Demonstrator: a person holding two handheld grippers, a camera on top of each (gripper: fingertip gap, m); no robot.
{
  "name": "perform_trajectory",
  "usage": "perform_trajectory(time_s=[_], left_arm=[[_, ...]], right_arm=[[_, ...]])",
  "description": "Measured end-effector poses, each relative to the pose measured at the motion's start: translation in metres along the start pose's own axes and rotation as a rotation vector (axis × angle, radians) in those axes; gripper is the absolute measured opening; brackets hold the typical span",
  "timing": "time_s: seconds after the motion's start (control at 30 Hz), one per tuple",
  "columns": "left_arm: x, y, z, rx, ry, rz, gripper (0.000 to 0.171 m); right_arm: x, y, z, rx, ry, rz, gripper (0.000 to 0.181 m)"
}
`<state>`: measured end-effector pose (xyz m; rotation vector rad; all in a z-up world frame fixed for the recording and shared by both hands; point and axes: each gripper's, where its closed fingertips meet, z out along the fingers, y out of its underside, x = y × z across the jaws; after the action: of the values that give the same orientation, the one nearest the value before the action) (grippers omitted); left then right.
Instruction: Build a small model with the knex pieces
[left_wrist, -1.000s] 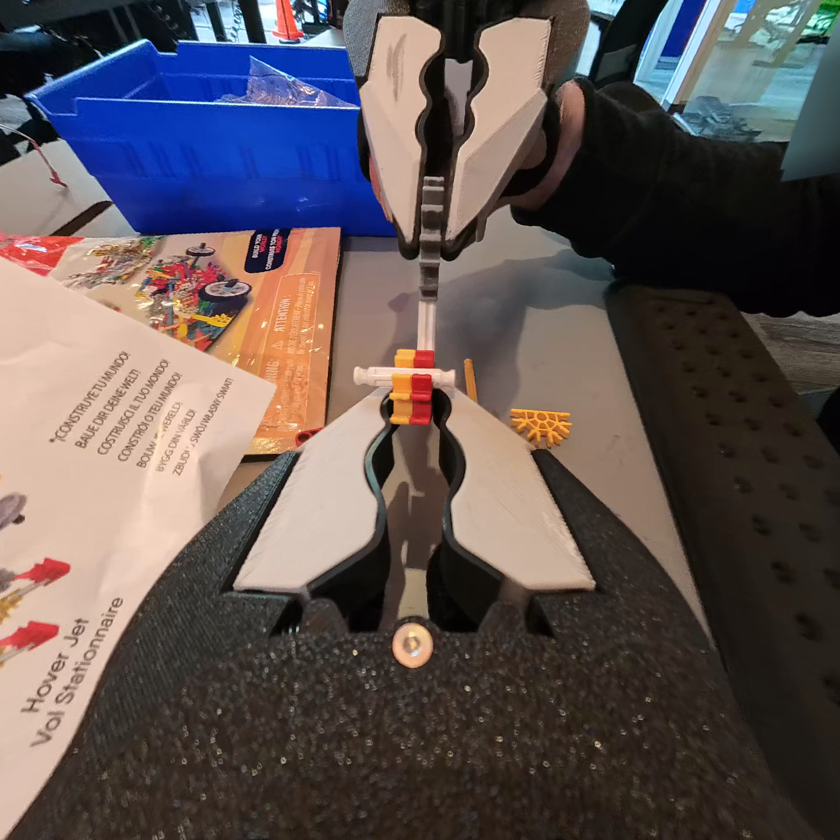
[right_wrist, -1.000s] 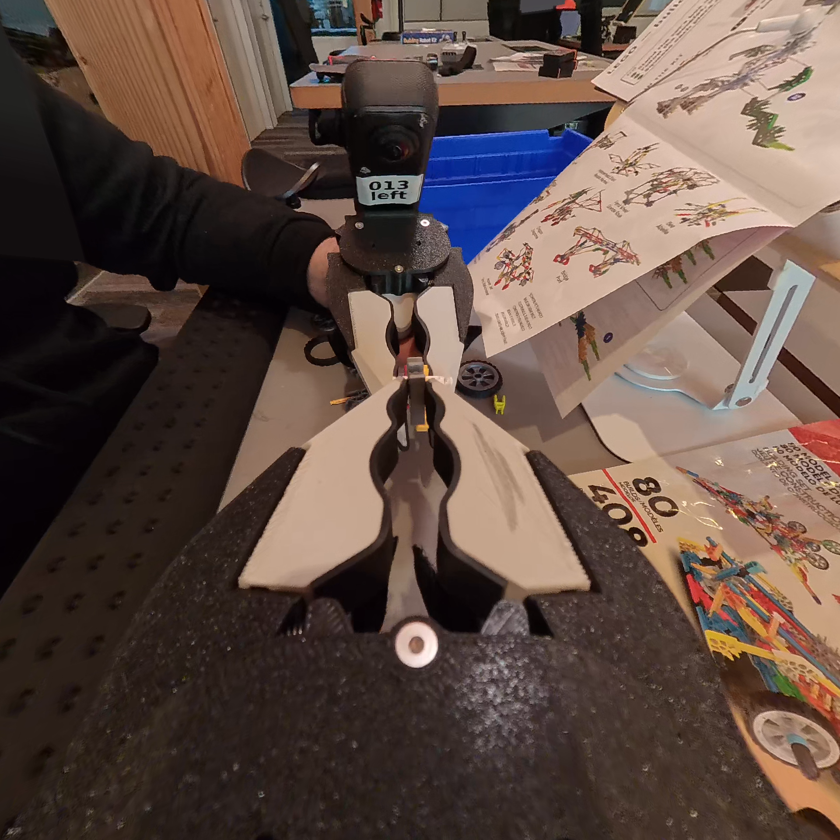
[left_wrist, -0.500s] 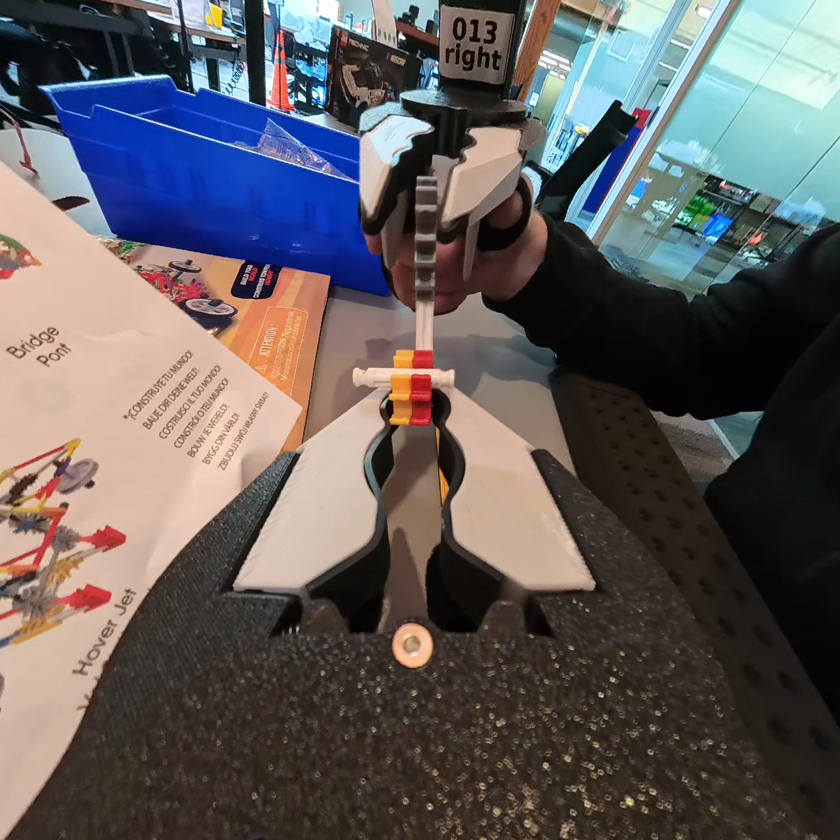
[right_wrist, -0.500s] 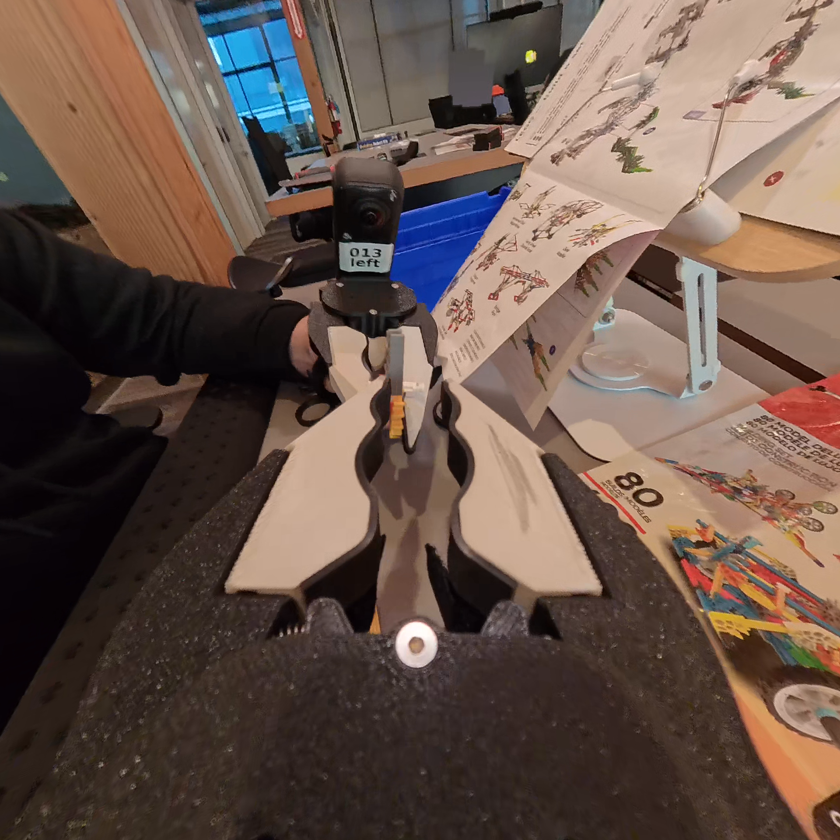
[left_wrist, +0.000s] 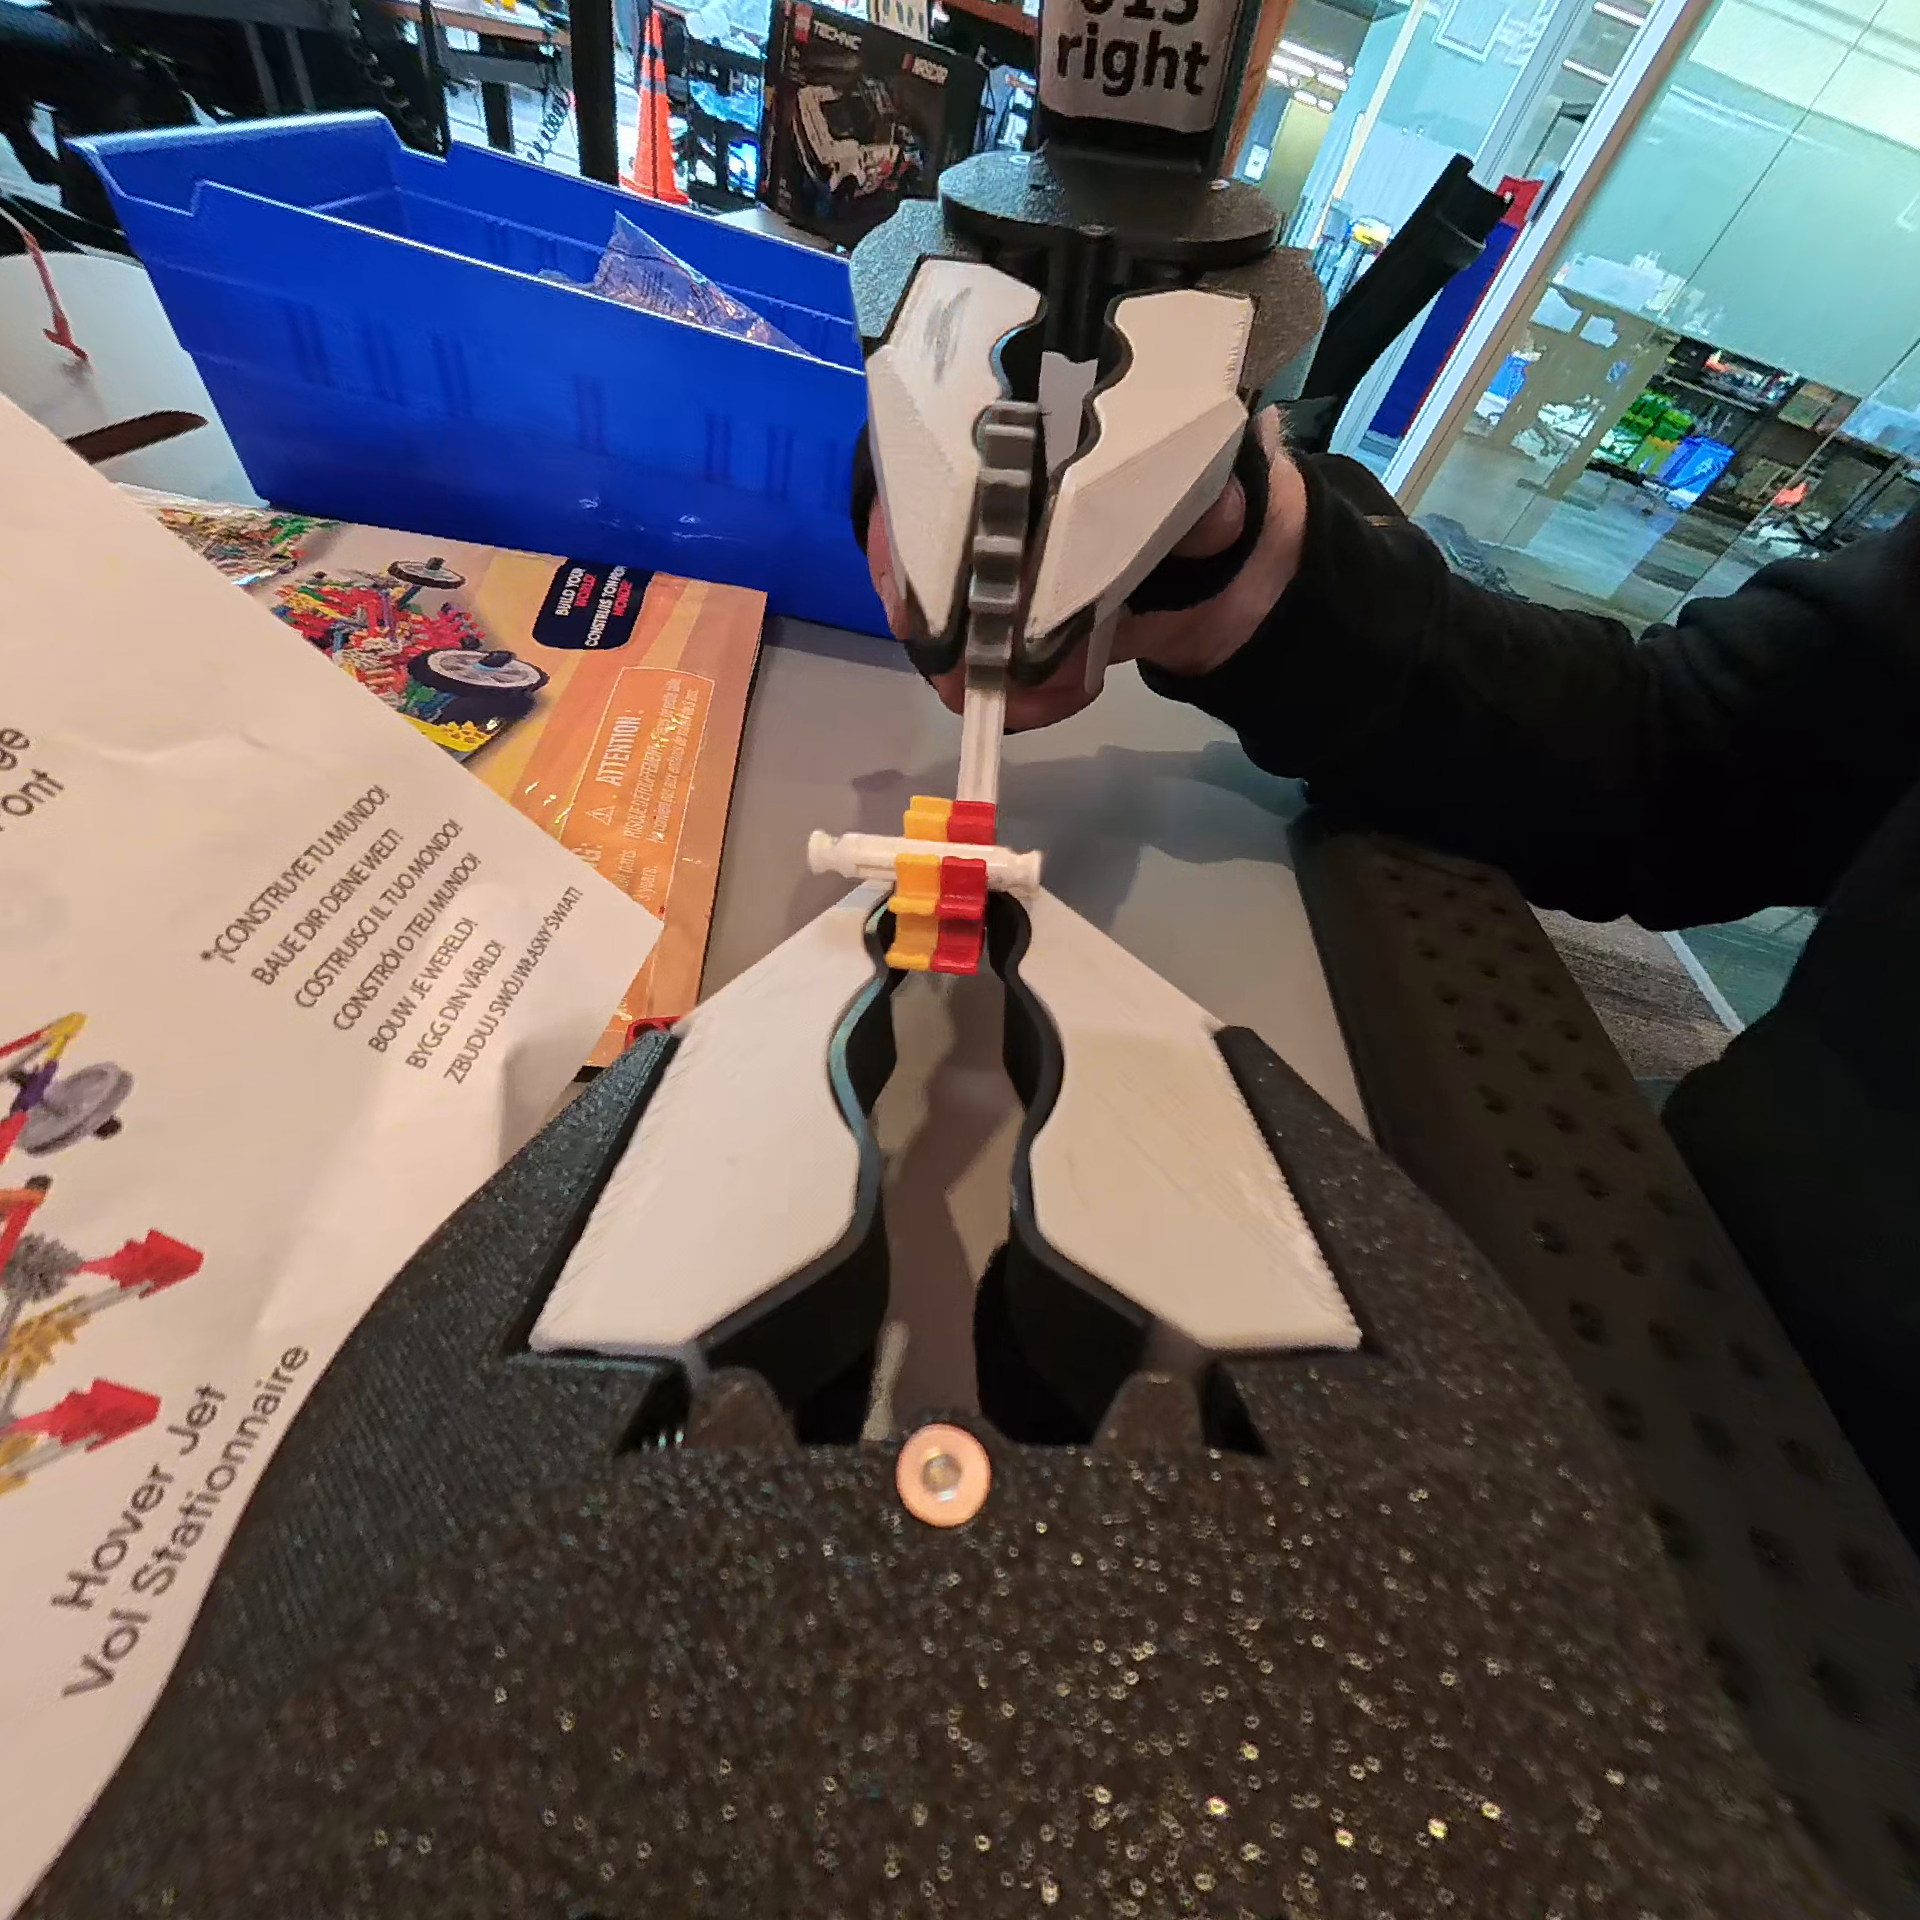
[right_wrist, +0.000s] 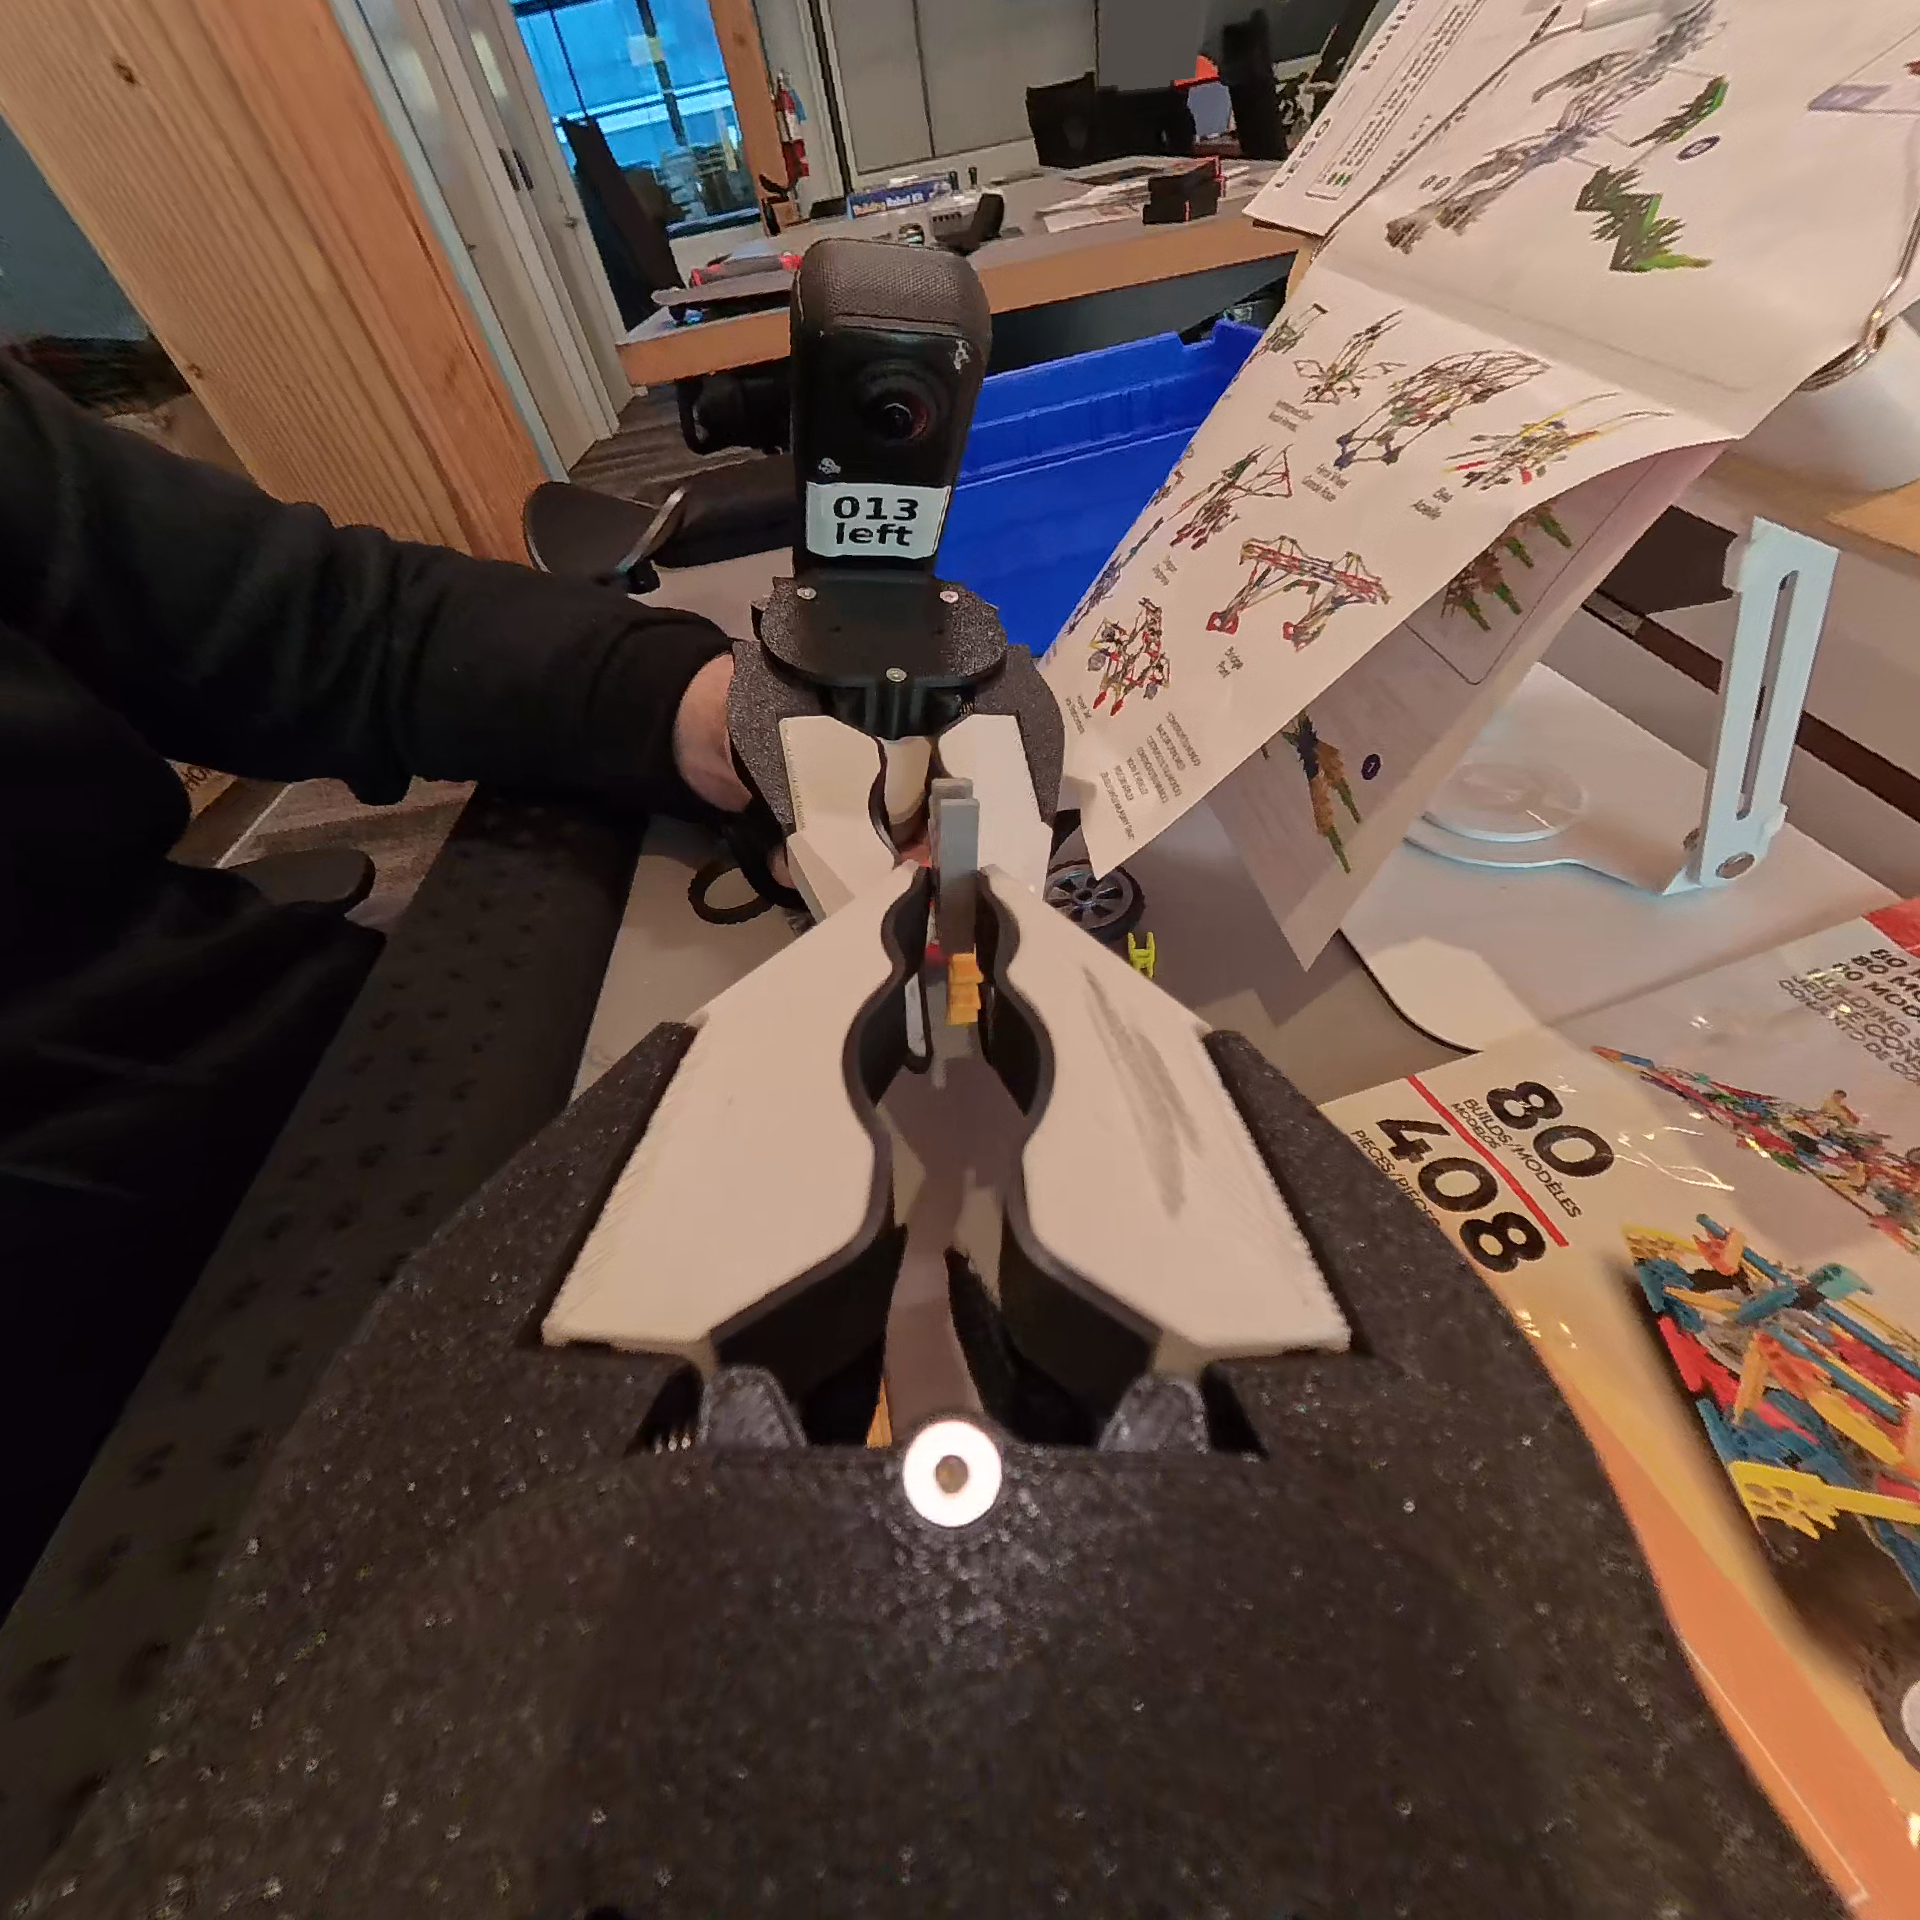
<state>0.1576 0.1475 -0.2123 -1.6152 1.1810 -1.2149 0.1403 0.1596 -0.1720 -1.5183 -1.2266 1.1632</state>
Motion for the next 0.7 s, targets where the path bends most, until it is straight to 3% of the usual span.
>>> perform_trajectory(time_s=[0.17, 0.5, 0.7], left_arm=[[-0.015, 0.011, -0.002, -0.091, -0.103, 0.062, 0.031], [-0.033, 0.055, -0.013, -0.408, -0.238, 0.241, 0.032], [-0.037, 0.069, -0.022, -0.499, -0.237, 0.251, 0.032]], right_arm=[[0.005, 0.006, -0.006, -0.043, 0.025, -0.011, 0.005], [0.007, 0.061, -0.003, -0.334, 0.025, -0.003, 0.005], [-0.005, 0.09, 0.009, -0.488, -0.012, -0.043, 0.006]])
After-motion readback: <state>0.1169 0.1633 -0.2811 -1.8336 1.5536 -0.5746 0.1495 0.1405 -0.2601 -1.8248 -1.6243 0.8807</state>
